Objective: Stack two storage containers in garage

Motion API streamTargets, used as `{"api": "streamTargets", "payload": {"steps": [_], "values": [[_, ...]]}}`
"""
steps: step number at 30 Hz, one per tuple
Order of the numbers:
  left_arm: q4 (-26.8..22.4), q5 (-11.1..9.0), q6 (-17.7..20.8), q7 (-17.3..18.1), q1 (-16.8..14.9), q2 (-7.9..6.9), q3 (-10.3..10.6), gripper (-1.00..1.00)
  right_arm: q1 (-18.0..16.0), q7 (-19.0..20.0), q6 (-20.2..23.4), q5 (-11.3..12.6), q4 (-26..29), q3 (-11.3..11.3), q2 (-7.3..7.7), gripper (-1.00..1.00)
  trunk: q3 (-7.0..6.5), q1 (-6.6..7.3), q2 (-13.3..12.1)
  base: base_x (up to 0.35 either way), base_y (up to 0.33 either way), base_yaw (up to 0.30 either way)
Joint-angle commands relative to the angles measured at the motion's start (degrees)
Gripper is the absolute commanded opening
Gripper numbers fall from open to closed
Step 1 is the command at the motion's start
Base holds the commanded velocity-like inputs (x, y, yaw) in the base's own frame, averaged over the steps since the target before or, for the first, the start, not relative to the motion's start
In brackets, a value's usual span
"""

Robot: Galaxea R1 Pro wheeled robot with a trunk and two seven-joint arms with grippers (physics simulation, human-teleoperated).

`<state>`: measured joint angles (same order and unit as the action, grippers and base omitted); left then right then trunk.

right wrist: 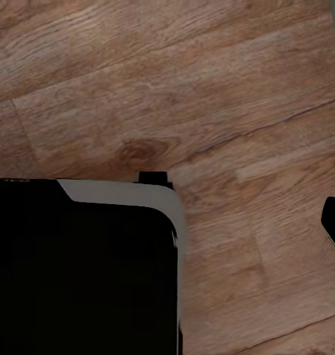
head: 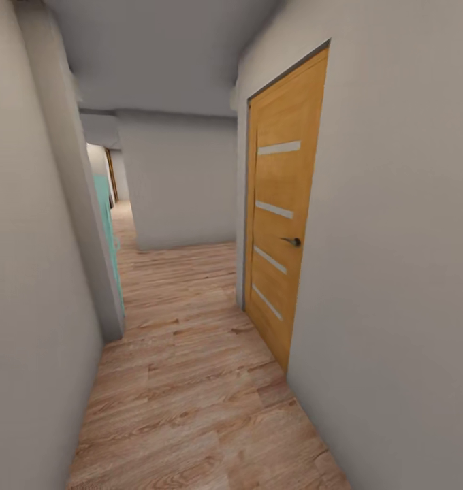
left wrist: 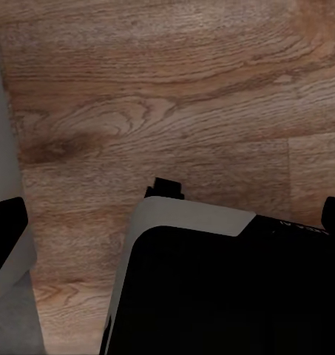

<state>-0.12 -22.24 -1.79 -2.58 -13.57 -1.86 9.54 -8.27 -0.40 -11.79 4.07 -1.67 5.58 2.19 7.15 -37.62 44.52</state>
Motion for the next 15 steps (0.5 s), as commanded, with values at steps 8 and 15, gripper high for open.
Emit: {"api": "streamTargets", "payload": {"steps": [8, 15], "values": [[0.03, -0.44, -0.14, -0.15, -0.05, 0.01, 0.48, 1.00, -0.08, -0.04, -0.34, 0.43, -0.18, 0.49, 0.01, 1.00, 0.08, -0.02, 0.06, 0.154, 0.000, 0.233], [0.03, -0.42, -0.14, -0.15, -0.06, 0.01, 0.48, 1.00, -0.08, -0.04, -0.34, 0.56, -0.18, 0.48, 0.01, 1.00, 0.08, -0.02, 0.06, 0.206, 0.000, 0.233]]}}
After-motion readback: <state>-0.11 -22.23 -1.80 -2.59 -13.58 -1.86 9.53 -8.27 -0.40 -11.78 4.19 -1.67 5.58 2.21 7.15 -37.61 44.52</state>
